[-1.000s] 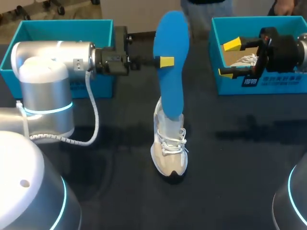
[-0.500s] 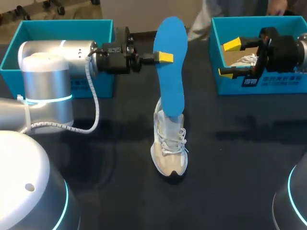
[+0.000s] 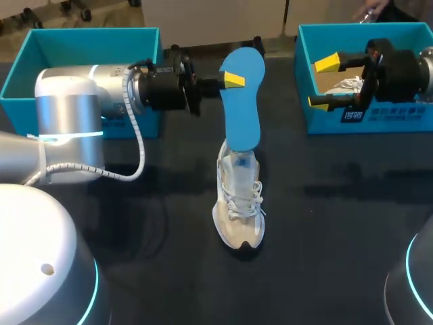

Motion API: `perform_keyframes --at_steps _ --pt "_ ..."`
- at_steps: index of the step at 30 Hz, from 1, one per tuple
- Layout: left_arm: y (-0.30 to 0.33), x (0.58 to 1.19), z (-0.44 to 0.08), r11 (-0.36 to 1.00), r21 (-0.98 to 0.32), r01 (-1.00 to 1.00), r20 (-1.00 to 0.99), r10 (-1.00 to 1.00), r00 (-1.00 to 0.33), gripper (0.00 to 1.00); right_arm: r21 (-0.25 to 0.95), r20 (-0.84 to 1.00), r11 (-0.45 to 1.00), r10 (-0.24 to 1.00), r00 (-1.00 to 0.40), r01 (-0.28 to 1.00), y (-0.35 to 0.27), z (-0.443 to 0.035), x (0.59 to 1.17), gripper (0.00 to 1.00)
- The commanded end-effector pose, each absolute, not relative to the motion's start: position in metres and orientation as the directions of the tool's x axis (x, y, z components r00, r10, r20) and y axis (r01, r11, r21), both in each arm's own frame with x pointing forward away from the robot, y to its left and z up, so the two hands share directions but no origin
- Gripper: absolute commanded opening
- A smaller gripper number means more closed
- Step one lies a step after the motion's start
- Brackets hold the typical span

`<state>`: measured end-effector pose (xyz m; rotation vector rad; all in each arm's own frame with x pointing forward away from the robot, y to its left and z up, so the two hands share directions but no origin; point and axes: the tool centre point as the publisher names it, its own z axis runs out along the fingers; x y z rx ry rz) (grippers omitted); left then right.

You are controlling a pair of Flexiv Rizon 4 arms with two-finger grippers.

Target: Take the shoe out of the shoebox, open the shoe tongue, remove and reinsert the insole, then place the shoe into the shoebox

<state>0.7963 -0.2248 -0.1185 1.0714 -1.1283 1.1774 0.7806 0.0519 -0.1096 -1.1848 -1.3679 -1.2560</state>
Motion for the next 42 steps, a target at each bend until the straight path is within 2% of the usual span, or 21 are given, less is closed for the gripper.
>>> perform_keyframes --at_steps 1,7,15,16,19,27,32,35,36,42 --pt "-0.225 0.803 -0.125 0.094 0.177 -0.980 0.975 0.121 0.187 0.00 0.056 0.973 -0.064 0.227 -0.040 0.996 0.065 -0.111 0.783 1.00" --pt "-0.226 0.806 -0.127 0.078 0.085 -0.993 0.992 0.083 0.091 0.00 0.032 0.964 -0.080 0.265 -0.010 0.996 0.072 -0.120 0.780 1.00" --pt "-0.225 0.808 -0.125 0.071 0.045 -0.996 0.996 0.074 0.050 0.00 0.040 0.930 -0.081 0.369 -0.007 0.996 0.077 -0.108 0.778 1.00" --pt "-0.224 0.808 -0.125 0.073 0.040 -0.996 0.996 0.075 0.046 0.00 0.068 0.906 -0.082 0.422 -0.028 0.994 0.079 -0.104 0.776 1.00" --pt "-0.222 0.811 -0.127 0.054 0.026 -0.998 0.997 0.069 0.029 0.00 0.091 0.881 -0.116 0.472 -0.026 0.989 0.079 -0.097 0.769 1.00" --pt "-0.221 0.815 -0.125 0.047 0.000 -0.999 0.999 0.043 0.002 0.00 0.053 0.747 -0.091 0.665 0.021 0.994 0.097 -0.068 0.766 1.00" --pt "-0.221 0.816 -0.125 0.043 0.003 -0.999 0.999 0.043 0.004 0.00 0.085 0.665 -0.077 0.747 0.001 0.993 0.102 -0.047 0.762 1.00" --pt "-0.221 0.816 -0.125 0.043 0.003 -0.999 0.999 0.043 0.004 0.00 0.066 0.577 -0.090 0.816 0.035 0.994 0.108 -0.037 0.761 1.00" --pt "-0.221 0.816 -0.125 0.043 0.003 -0.999 0.999 0.043 0.004 0.00 0.050 0.539 -0.132 0.838 0.084 0.990 0.110 -0.033 0.762 1.00" --pt "-0.221 0.816 -0.125 0.043 0.003 -0.999 0.999 0.043 0.004 0.00 0.032 0.535 -0.123 0.840 0.087 0.992 0.112 -0.030 0.764 1.00"
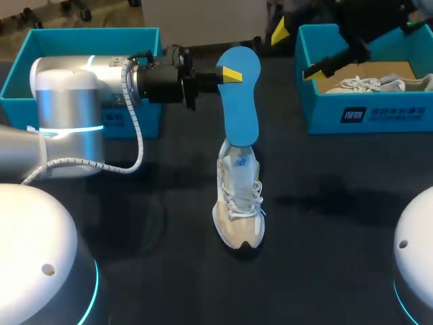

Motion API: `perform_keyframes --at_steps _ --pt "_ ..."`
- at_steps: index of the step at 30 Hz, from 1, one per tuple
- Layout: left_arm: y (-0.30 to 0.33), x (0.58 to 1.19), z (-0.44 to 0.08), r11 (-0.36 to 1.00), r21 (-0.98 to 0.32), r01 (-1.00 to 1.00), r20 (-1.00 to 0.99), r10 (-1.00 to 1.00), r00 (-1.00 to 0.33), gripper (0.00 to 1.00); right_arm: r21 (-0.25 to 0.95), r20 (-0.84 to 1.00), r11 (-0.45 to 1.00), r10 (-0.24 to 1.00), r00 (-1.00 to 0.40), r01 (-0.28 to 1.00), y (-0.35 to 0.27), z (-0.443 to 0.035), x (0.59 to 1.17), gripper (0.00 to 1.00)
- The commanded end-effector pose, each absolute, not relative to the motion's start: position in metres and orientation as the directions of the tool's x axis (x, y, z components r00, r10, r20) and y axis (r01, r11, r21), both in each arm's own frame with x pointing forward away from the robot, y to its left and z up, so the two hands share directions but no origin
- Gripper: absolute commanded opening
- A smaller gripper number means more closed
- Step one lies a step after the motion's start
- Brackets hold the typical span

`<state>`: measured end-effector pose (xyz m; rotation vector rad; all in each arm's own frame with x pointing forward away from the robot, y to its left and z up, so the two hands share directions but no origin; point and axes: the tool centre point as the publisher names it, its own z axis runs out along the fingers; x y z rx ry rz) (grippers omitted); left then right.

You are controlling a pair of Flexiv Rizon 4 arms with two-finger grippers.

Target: Take the shoe out of the shoebox, open the shoe tongue, remove and reinsert the insole, then place the shoe into the shoebox

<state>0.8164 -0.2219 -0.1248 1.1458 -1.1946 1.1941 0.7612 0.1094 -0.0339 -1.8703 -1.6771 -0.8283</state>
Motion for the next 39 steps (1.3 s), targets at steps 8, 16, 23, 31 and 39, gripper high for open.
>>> perform_keyframes --at_steps 8,16,23,31,39 --pt "-0.221 0.816 -0.125 0.043 0.003 -0.999 0.999 0.043 0.004 0.00 0.032 0.535 -0.123 0.840 0.087 0.992 0.112 -0.030 0.764 1.00" --pt "-0.221 0.816 -0.125 0.043 0.003 -0.999 0.999 0.043 0.004 0.00 0.167 0.246 -0.088 0.968 0.045 0.982 0.137 -0.030 0.781 1.00" --pt "-0.221 0.816 -0.125 0.043 0.003 -0.999 0.999 0.043 0.004 0.00 0.203 0.174 -0.079 0.984 0.044 0.976 0.146 -0.028 0.784 1.00" --pt "-0.221 0.816 -0.125 0.043 0.003 -0.999 0.999 0.043 0.004 0.00 0.203 0.174 -0.079 0.984 0.044 0.976 0.146 -0.028 0.784 1.00" --pt "-0.221 0.816 -0.125 0.043 0.003 -0.999 0.999 0.043 0.004 0.00 0.244 0.141 -0.037 0.990 0.002 0.969 0.162 -0.033 0.789 1.00"
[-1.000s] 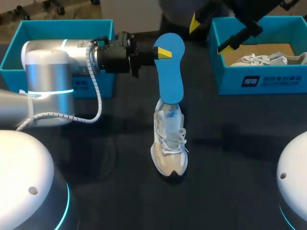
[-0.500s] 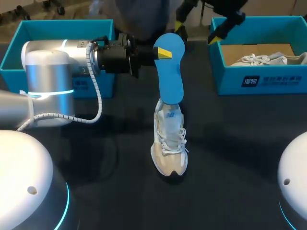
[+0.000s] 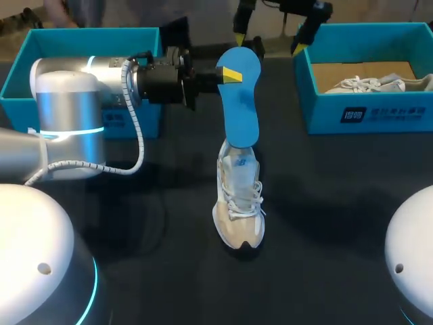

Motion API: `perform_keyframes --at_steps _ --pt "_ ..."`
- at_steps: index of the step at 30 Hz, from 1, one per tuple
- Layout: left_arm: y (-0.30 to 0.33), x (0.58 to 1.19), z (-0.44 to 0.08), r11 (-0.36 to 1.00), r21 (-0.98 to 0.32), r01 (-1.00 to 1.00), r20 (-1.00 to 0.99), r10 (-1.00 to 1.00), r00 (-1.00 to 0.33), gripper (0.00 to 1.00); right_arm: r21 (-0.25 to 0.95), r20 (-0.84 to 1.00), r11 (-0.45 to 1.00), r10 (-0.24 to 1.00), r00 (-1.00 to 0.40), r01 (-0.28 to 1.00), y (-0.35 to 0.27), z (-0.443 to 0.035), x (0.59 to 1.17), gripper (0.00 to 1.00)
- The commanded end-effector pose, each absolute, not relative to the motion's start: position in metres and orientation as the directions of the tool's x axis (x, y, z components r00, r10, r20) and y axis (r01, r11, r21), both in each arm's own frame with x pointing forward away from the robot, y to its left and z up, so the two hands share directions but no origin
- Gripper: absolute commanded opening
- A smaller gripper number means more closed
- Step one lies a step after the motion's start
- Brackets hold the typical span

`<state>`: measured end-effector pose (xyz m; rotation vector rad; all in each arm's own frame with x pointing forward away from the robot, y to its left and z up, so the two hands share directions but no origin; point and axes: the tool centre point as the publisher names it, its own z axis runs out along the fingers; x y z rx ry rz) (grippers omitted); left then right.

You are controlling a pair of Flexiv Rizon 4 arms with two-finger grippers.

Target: Take the shoe out of the shoebox, open the shoe tongue, remove and reinsert the insole, then place the shoe into the shoebox

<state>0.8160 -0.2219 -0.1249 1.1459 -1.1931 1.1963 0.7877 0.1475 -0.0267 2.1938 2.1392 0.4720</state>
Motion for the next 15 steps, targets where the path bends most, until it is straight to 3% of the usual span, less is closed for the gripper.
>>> perform_keyframes --at_steps 1,15 --pt "-0.221 0.816 -0.125 0.043 0.003 -0.999 0.999 0.043 0.004 0.00 0.250 0.140 -0.045 0.990 0.010 0.967 0.163 -0.035 0.790 1.00" --pt "-0.221 0.816 -0.125 0.043 0.003 -0.999 0.999 0.043 0.004 0.00 0.197 0.116 0.002 0.993 -0.025 0.980 0.177 -0.045 0.794 1.00"
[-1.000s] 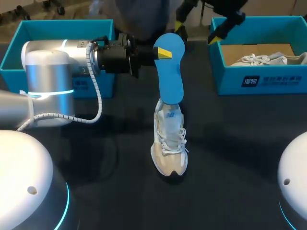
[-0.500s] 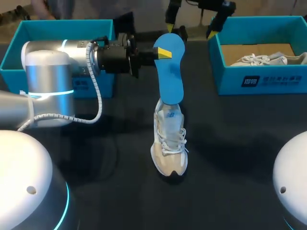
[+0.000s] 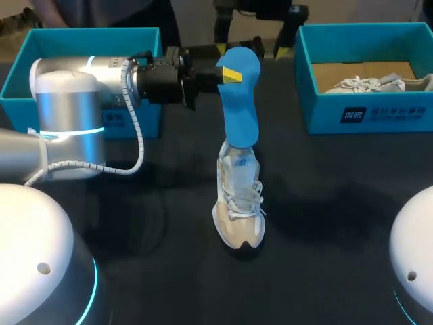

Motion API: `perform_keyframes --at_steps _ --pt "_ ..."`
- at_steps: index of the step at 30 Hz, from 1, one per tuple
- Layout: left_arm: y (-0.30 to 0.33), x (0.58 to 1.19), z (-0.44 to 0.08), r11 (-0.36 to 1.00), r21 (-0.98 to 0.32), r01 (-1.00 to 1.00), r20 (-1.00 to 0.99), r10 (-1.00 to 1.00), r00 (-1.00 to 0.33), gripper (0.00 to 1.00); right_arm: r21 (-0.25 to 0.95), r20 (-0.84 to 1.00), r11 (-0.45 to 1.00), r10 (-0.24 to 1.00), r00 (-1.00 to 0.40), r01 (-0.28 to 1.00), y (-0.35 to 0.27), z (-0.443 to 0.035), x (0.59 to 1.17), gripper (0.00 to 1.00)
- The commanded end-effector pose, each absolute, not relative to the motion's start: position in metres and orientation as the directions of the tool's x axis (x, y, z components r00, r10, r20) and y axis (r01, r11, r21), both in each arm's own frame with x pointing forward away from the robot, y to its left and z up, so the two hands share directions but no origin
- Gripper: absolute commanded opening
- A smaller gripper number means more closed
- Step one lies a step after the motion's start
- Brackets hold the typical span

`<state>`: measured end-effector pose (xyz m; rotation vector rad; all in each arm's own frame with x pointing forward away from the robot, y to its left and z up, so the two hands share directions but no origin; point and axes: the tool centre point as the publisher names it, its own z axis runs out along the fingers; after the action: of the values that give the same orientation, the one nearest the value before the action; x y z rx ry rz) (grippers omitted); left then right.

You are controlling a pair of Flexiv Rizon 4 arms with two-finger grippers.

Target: Take the shoe out of the shoebox, open the shoe tongue, remove and reinsert the insole, then place the shoe into the shoebox

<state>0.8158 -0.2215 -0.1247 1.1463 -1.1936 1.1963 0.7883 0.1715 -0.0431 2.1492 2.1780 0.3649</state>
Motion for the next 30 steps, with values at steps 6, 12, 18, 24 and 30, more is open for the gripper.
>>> perform_keyframes --at_steps 6,12,18,24,30 --pt "-0.221 0.816 -0.125 0.043 0.003 -0.999 0.999 0.043 0.004 0.00 0.197 0.116 0.002 0.993 -0.025 0.980 0.177 -0.045 0.794 1.00" --pt "-0.221 0.816 -0.125 0.043 0.003 -0.999 0.999 0.043 0.004 0.00 0.197 0.116 0.002 0.993 -0.025 0.980 0.177 -0.045 0.794 1.00" --pt "-0.221 0.816 -0.125 0.043 0.003 -0.999 0.999 0.043 0.004 0.00 0.169 0.014 0.045 0.999 -0.048 0.985 0.186 -0.057 0.798 1.00" --pt "-0.221 0.816 -0.125 0.043 0.003 -0.999 0.999 0.043 0.004 0.00 0.187 0.044 0.021 0.999 -0.030 0.982 0.189 -0.069 0.795 1.00" --pt "-0.221 0.816 -0.125 0.043 0.003 -0.999 0.999 0.043 0.004 0.00 0.199 0.031 0.019 0.999 -0.026 0.980 0.193 -0.069 0.792 1.00"
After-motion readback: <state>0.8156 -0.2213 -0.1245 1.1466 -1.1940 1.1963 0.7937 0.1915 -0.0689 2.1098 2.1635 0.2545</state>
